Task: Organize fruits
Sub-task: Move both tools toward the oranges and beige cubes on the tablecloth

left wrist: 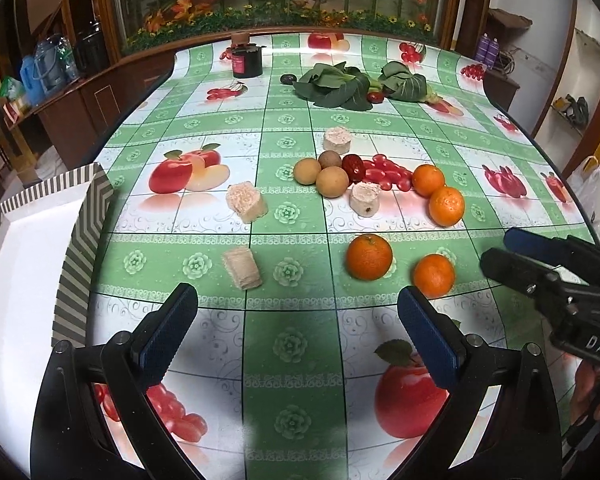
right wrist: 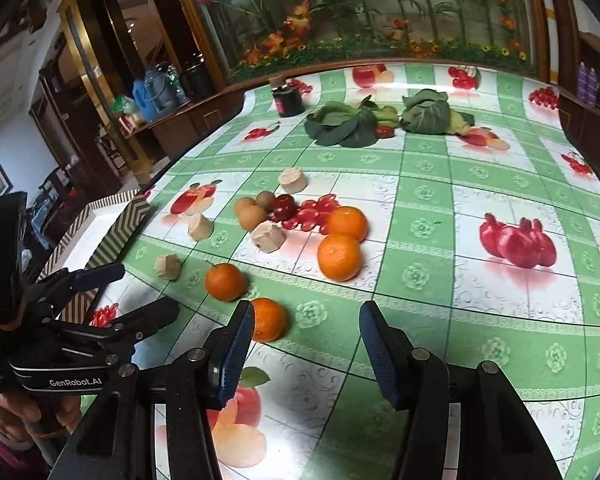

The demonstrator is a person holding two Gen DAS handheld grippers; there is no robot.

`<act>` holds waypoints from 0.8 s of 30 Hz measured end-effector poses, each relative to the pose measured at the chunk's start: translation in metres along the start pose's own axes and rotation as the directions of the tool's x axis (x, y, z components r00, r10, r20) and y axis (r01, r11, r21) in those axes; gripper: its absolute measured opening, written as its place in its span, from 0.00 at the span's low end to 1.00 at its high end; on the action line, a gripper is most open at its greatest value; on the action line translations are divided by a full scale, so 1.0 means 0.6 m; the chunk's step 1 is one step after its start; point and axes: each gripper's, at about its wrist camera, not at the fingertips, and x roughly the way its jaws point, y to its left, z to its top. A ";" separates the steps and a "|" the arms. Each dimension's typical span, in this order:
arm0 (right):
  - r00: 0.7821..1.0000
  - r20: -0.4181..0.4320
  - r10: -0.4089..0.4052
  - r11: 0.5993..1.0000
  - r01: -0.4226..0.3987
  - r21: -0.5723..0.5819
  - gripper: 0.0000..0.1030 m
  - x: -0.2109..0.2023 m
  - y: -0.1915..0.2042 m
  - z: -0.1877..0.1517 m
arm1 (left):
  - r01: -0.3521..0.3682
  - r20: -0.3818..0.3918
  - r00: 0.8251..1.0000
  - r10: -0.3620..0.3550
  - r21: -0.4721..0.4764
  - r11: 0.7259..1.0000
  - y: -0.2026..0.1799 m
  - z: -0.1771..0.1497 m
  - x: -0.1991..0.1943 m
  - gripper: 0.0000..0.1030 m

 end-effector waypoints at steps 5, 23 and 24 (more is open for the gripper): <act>0.999 -0.014 0.047 0.999 -0.047 -0.019 0.45 0.003 0.009 -0.004 | 0.006 -0.008 1.000 -0.006 -0.013 1.000 0.000 0.000 0.010 0.98; 0.993 -0.090 0.076 0.994 -0.083 -0.076 0.42 0.032 0.033 -0.012 | 0.007 -0.040 0.999 -0.008 -0.013 1.000 0.005 0.002 0.034 0.98; 0.993 -0.092 0.078 0.994 -0.085 -0.075 0.42 0.033 0.033 -0.013 | 0.009 -0.047 0.999 -0.010 -0.016 1.000 0.005 0.002 0.034 0.98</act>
